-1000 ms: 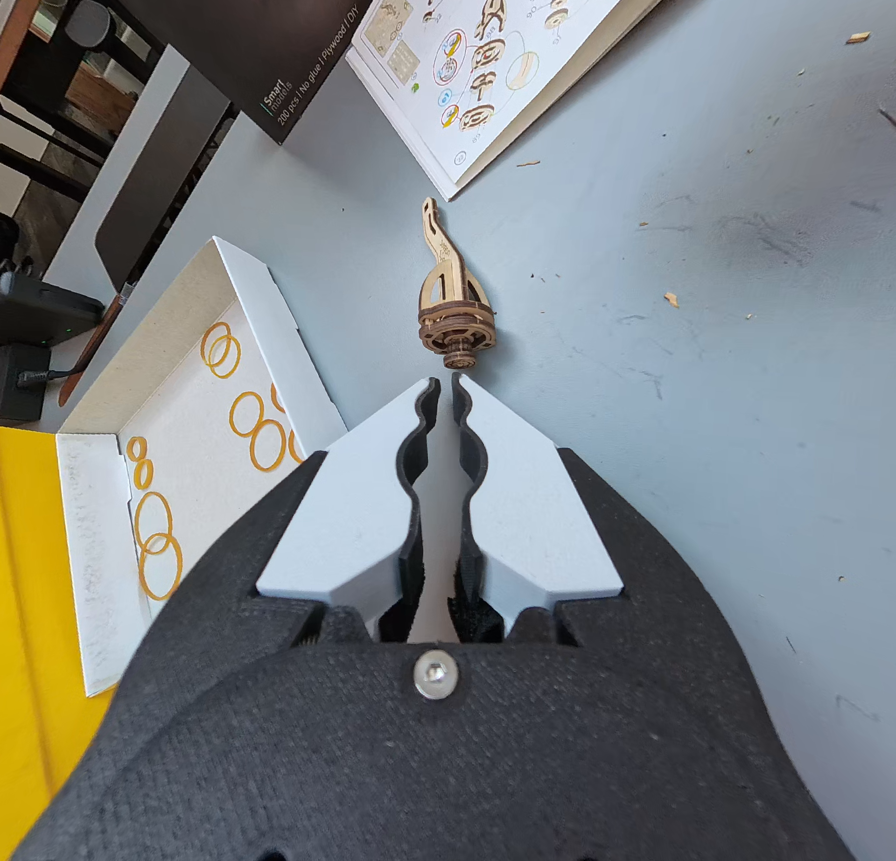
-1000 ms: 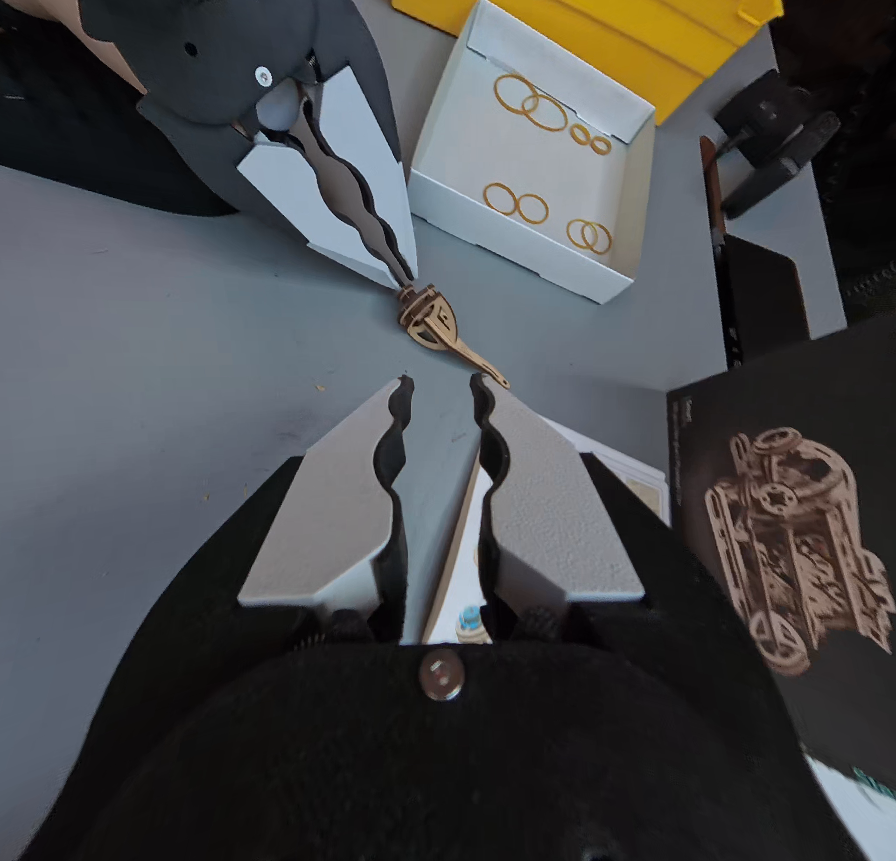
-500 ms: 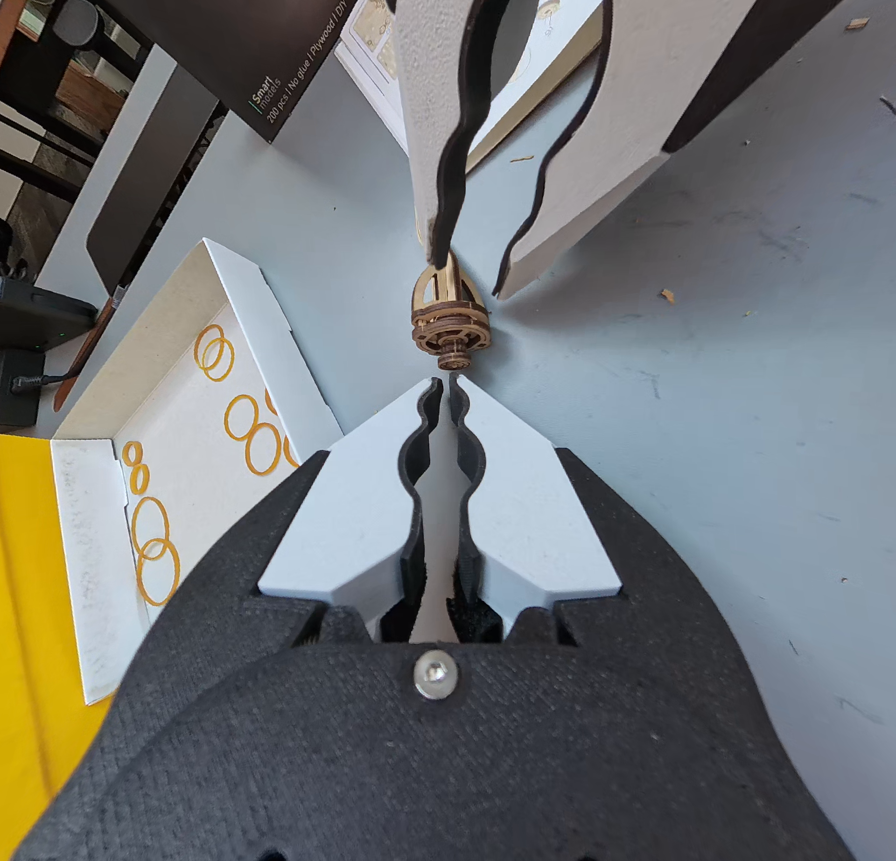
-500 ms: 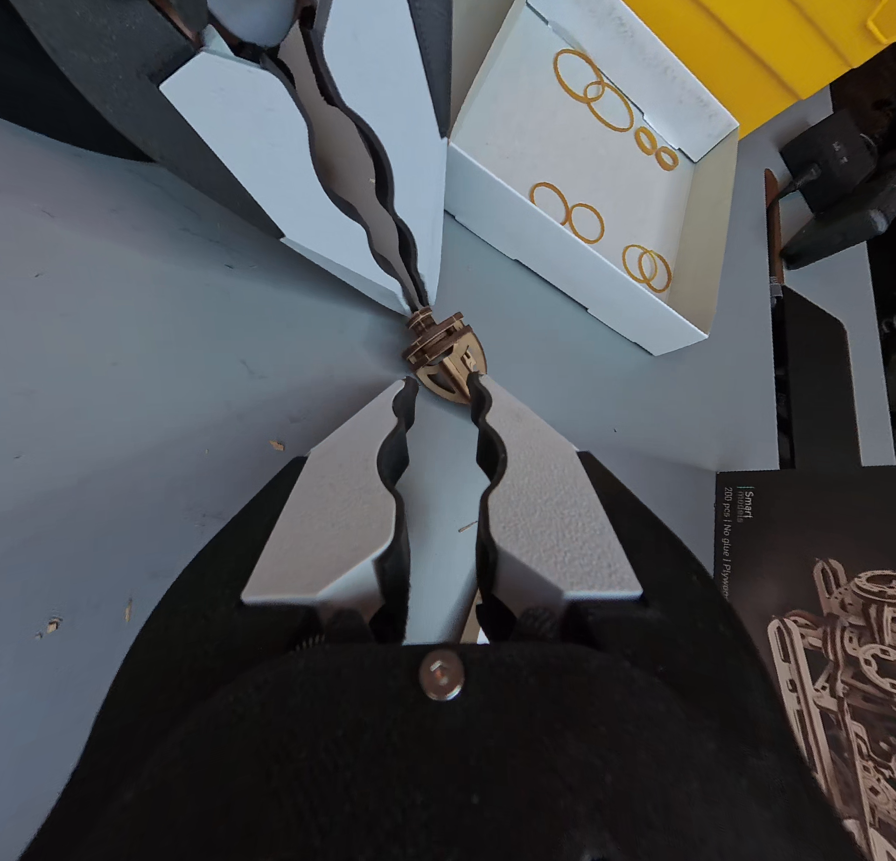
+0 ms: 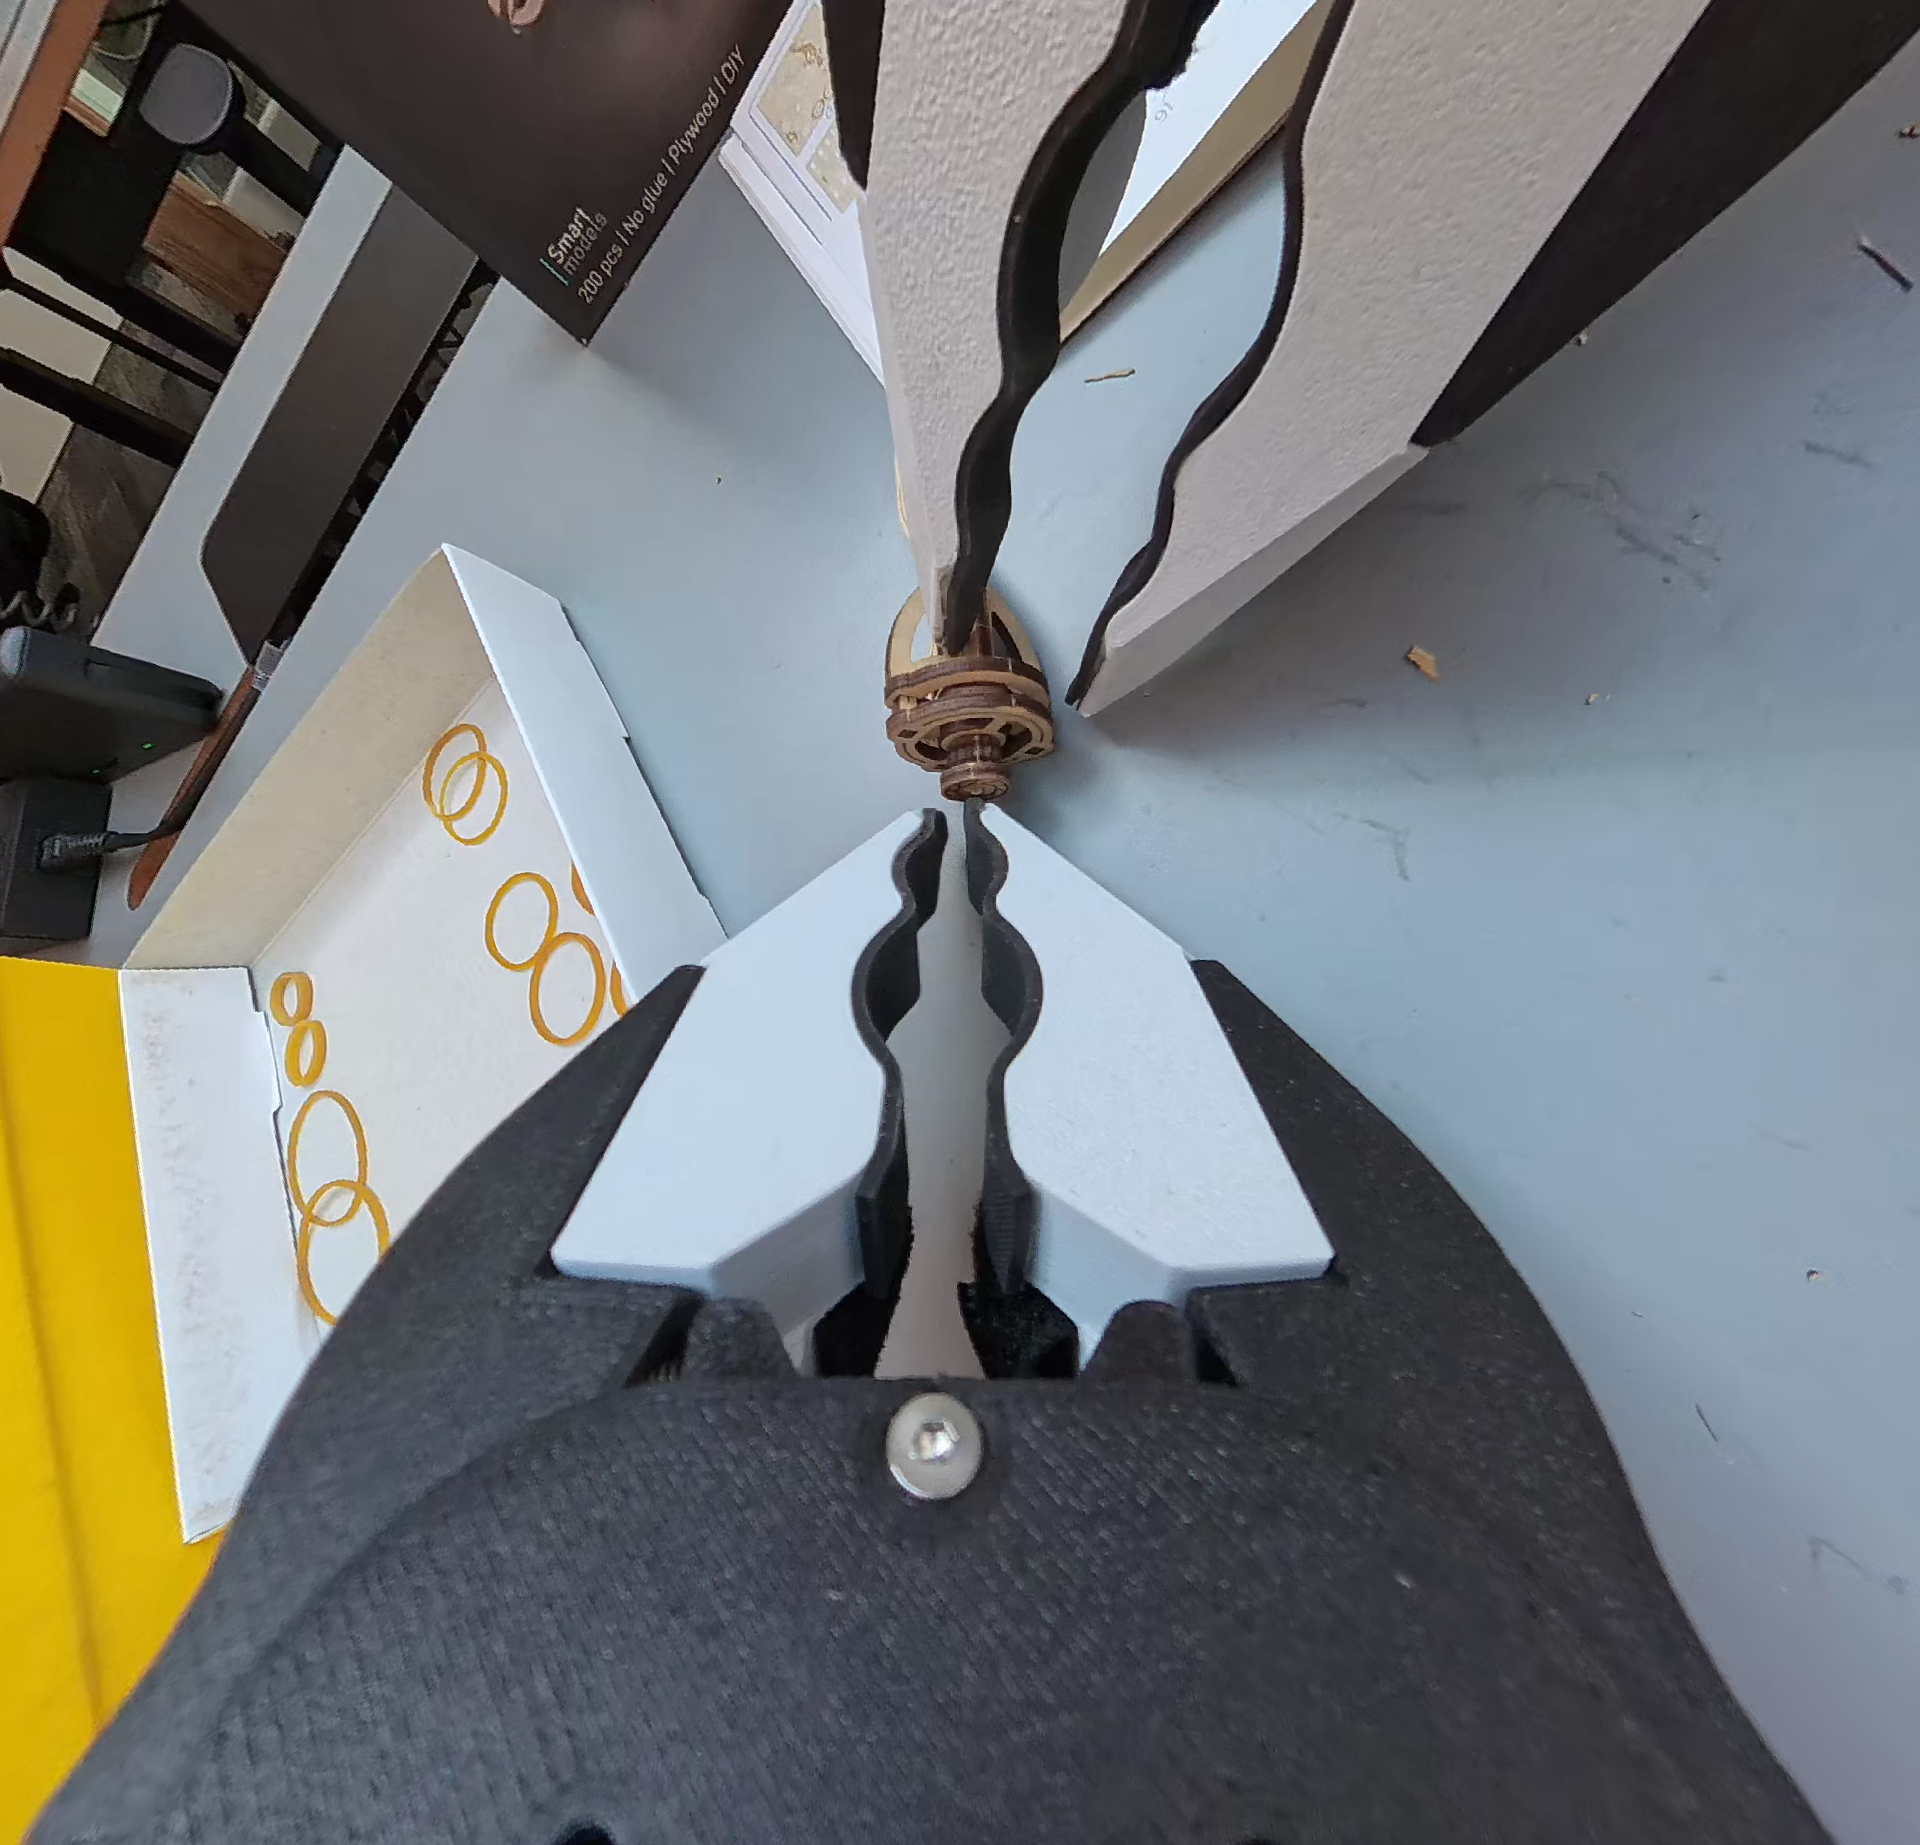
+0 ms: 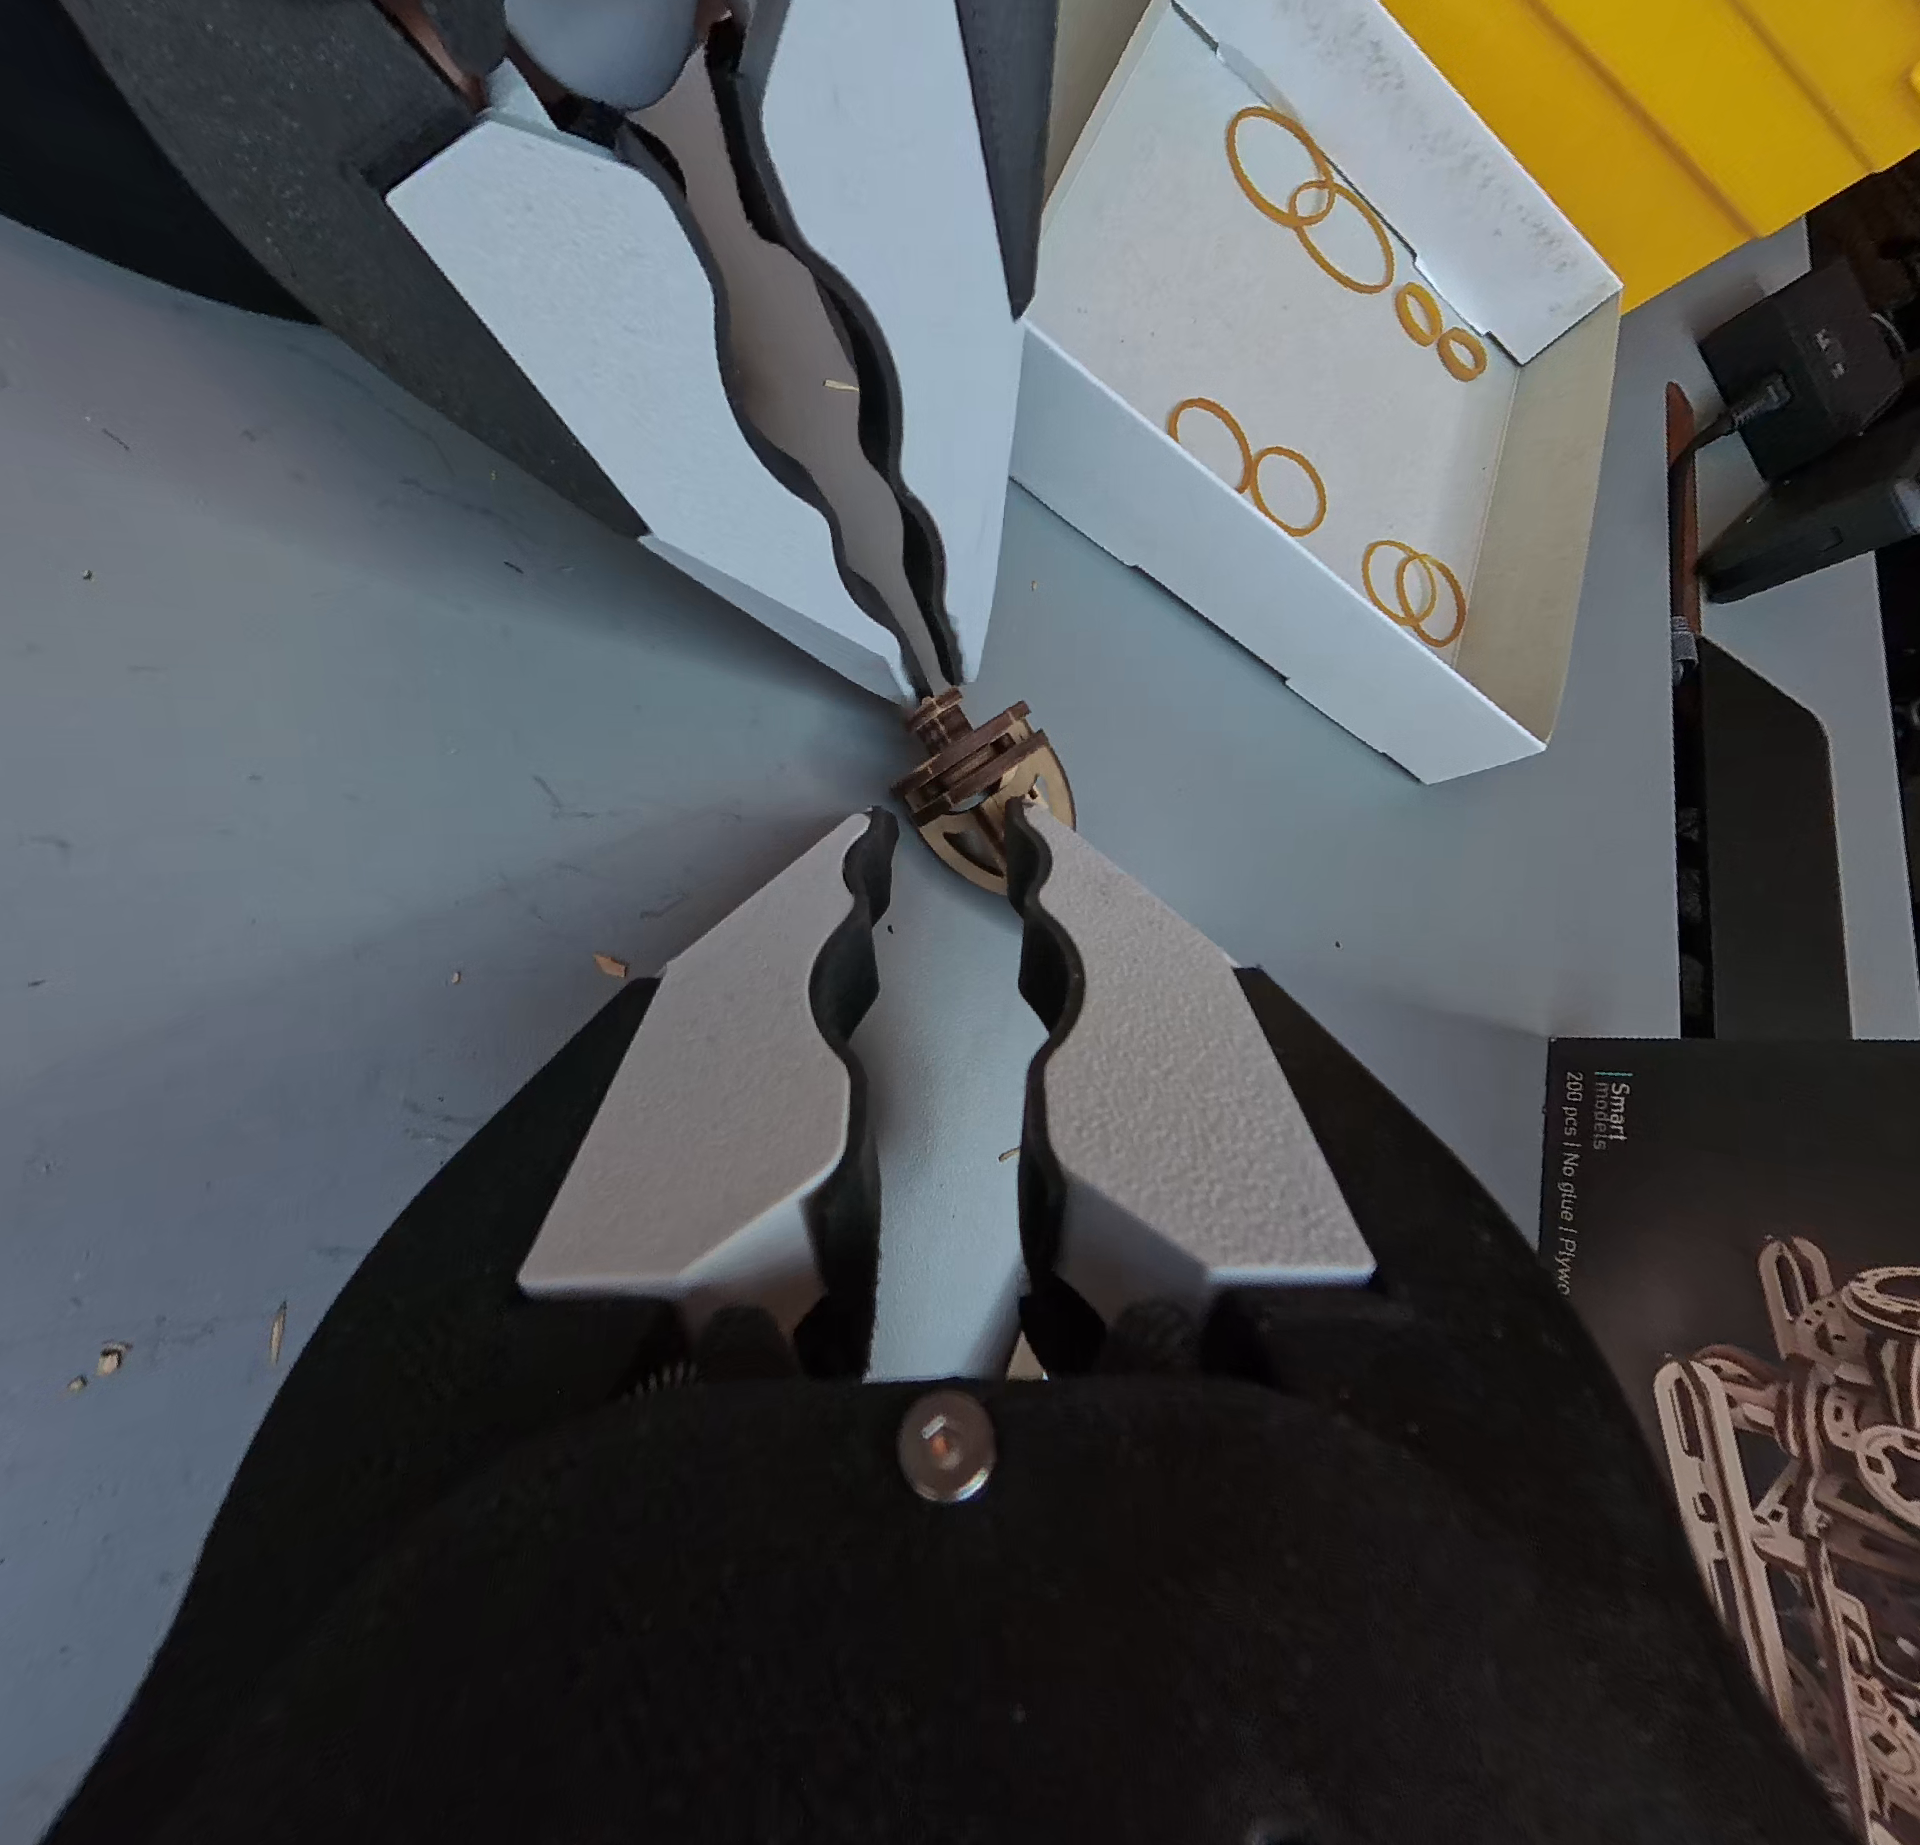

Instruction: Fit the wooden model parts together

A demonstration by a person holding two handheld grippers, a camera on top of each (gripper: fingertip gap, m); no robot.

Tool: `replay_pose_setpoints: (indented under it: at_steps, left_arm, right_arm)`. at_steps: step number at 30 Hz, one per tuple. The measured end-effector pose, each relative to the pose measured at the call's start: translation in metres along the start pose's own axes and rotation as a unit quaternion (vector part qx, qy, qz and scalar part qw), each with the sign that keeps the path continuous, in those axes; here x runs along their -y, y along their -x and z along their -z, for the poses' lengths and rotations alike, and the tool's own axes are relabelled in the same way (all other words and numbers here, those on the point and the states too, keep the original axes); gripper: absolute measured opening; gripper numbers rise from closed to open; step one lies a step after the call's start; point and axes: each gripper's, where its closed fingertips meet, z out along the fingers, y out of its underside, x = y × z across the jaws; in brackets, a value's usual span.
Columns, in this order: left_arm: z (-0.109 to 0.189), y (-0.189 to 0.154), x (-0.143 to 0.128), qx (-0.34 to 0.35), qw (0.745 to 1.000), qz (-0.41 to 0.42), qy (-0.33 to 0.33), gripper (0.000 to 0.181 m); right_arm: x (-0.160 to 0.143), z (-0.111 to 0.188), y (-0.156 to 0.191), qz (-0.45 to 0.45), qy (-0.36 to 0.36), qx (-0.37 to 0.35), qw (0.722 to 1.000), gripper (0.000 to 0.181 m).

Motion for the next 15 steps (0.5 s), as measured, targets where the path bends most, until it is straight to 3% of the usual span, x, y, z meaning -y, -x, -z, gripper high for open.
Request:
replay_pose_setpoints:
  at_steps: [15]
  left_arm:
    - [-0.0022, -0.0009, -0.0029, 0.003, 1.000, -0.012, 0.009, 0.003]
  right_arm:
    - [-0.0011, 0.0024, -0.0030, 0.001, -0.003, -0.007, 1.000, 0.023]
